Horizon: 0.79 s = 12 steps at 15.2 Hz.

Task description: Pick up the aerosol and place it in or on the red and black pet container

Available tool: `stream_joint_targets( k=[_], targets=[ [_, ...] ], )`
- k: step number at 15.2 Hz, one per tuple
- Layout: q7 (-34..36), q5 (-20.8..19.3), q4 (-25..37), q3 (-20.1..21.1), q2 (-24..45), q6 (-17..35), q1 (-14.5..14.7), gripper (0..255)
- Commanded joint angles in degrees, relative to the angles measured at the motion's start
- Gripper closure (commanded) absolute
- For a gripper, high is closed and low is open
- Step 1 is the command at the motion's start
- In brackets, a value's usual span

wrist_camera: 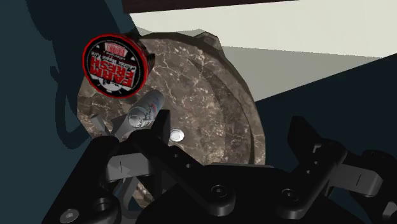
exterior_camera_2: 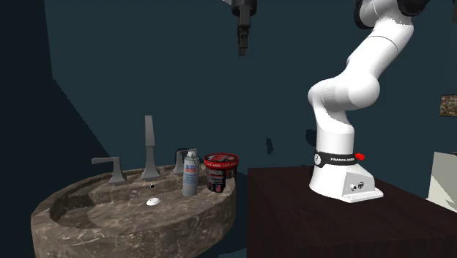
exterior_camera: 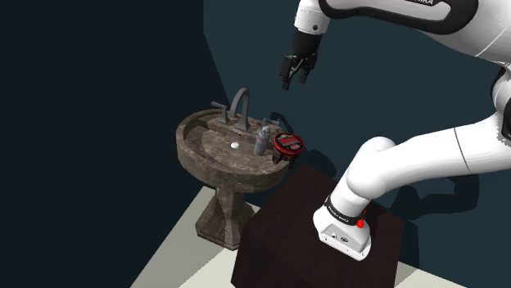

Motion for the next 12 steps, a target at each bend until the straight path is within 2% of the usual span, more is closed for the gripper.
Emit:
stream_joint_targets(
  k=[1,12],
  targets=[
    [0.0,0.0,0.0,0.0,0.0,0.0,0.0,0],
    [-7.2,-7.3,-12.3,-4.7,8.1,21.0,-2.0,0]
  ],
)
